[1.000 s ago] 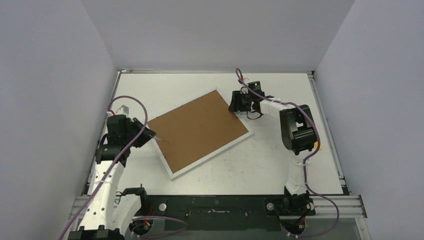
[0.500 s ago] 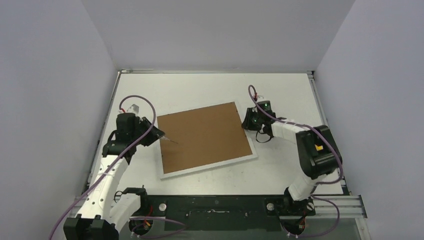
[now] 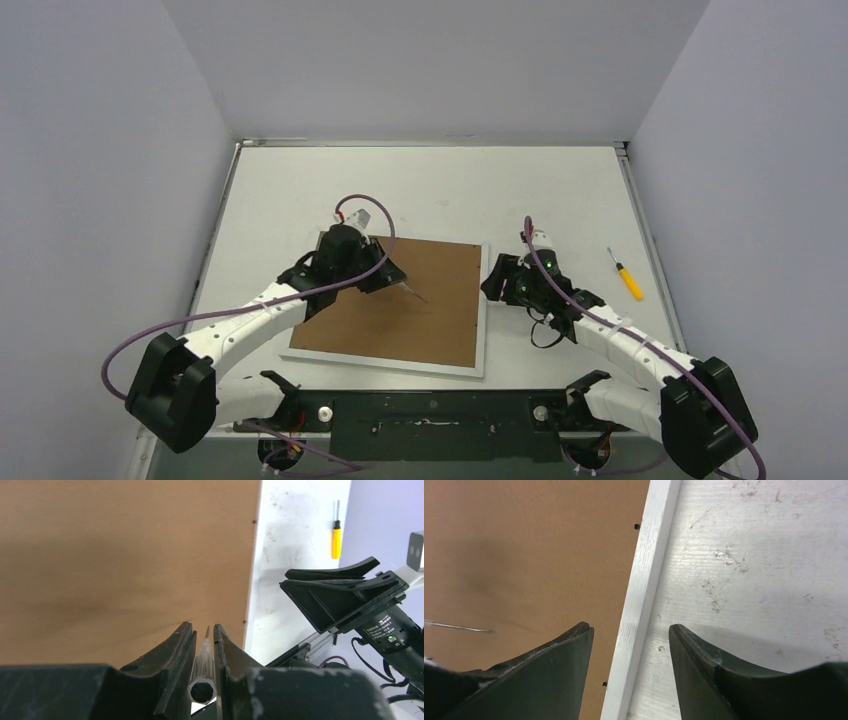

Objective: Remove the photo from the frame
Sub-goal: Release the photo frame item from the photo frame.

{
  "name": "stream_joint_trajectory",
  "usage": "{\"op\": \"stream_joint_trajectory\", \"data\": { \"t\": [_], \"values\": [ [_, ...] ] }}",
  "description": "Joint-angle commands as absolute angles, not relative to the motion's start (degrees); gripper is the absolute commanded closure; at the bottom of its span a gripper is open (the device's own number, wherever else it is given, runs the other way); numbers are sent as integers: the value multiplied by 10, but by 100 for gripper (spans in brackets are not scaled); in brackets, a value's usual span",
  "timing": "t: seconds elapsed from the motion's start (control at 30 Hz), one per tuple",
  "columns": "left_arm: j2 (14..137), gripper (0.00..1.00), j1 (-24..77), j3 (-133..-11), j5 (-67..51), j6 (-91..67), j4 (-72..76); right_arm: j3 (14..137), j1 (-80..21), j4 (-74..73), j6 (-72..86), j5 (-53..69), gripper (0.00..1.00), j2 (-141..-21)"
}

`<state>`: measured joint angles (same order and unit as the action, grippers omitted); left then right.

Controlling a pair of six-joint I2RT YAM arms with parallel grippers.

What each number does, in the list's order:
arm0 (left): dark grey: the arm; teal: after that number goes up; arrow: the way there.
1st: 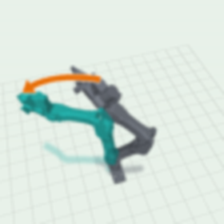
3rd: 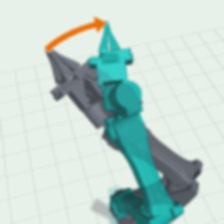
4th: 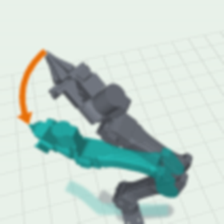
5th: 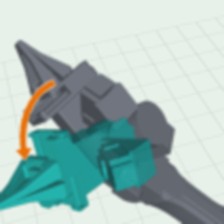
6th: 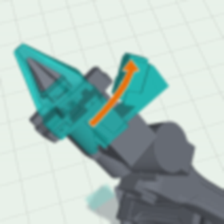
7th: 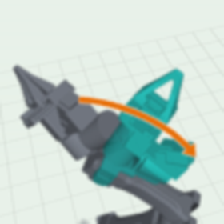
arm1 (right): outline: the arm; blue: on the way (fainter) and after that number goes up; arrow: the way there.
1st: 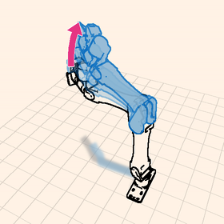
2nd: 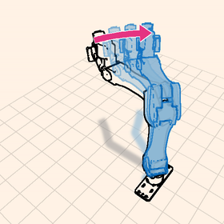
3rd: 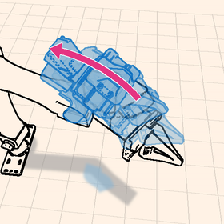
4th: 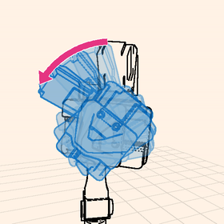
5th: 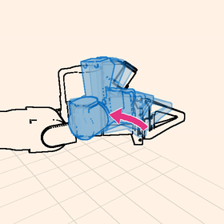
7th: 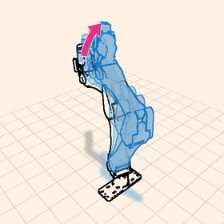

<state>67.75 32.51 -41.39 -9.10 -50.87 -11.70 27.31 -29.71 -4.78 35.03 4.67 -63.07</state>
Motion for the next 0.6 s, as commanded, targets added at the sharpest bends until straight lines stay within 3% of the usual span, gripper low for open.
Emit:
{"op": "stream_joint_trajectory", "data": {
  "t": [0.0, 0.23, 0.4, 0.57],
  "values": [
    [700, 100, 357, -416, -84, -555, 34, 264, -255, -53, 340, 147, 46, -588],
    [753, 100, 381, -386, -143, -584, 121, 168, -240, 66, 387, 275, 54, -559],
    [781, 100, 411, -365, -136, -608, 172, 133, -233, 128, 414, 313, 59, -593],
    [800, 100, 428, -355, -114, -615, 182, 113, -230, 146, 430, 313, 71, -599]
  ]
}}
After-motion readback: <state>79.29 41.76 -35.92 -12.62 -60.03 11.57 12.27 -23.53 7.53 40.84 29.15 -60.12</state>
